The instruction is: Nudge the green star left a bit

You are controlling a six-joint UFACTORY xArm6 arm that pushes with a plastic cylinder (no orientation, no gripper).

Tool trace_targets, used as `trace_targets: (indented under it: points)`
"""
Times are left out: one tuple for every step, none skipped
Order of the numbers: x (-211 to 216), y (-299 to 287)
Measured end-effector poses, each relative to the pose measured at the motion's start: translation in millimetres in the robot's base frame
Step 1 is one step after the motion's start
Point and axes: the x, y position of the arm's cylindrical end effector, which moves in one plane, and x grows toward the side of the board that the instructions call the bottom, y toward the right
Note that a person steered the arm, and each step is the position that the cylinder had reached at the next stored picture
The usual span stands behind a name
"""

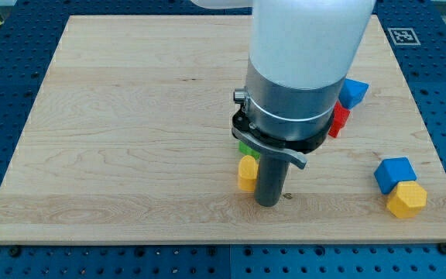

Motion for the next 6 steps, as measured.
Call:
trace_targets:
  points:
    - [-19, -8]
    - [-38, -26]
    - [-55, -47]
    - [-32, -16]
    - [-13, 24]
    - [-24, 68]
